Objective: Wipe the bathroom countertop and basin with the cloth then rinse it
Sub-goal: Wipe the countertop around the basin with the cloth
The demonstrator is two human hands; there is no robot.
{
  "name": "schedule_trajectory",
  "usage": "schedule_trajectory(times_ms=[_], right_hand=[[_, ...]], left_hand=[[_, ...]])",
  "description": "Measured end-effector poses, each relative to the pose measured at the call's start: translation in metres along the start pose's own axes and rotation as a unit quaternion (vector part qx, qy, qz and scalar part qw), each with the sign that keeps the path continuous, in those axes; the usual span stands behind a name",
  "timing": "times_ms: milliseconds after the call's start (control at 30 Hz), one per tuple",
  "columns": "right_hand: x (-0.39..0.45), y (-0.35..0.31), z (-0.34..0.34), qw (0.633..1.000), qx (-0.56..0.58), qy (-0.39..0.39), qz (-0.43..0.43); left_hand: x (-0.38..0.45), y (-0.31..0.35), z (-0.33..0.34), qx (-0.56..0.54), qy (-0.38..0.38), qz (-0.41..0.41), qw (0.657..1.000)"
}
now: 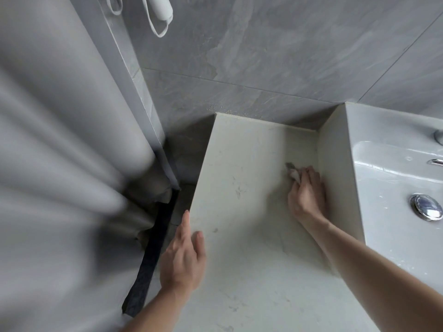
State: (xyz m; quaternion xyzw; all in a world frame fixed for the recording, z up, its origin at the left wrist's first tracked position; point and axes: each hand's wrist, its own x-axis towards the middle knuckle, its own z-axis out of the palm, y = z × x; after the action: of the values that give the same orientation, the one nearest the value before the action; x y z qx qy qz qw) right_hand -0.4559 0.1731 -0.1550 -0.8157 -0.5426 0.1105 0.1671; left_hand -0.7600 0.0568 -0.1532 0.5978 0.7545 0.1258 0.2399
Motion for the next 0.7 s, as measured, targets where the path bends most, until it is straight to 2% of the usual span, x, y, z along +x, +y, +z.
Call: schedule_trajectory(times_ms=[67,167,267,467,600,700], right_hand=[[-0.003,0.002,0.009,0.999,-0.049,-0.016,0.012],[-0.018,-0.032,0.029,0.998,-0.045,-0.024,0.025],[-0.038,-0.084,0.049,0.998,-0.026,-0.035,-0.056],[-0.076,-0.168,0.080,0.970,-0.008,-0.121,-0.212],[-0.071,-0.153,0.077,0.956,0.007,-0.127,-0.263],[-0.057,-0.116,0.066,0.968,0.012,-0.109,-0.226]], left_hand=[[0.001,0.000,0.000,0.002,0.002,0.000,1.000],[0.001,0.001,0.001,0.008,0.001,0.006,1.000],[0.002,0.001,0.001,0.006,-0.004,0.002,1.000],[0.003,0.004,-0.002,-0.013,-0.005,0.000,1.000],[0.003,0.001,0.000,-0.013,-0.001,0.001,1.000],[0.002,0.001,-0.001,-0.007,-0.003,0.006,1.000]])
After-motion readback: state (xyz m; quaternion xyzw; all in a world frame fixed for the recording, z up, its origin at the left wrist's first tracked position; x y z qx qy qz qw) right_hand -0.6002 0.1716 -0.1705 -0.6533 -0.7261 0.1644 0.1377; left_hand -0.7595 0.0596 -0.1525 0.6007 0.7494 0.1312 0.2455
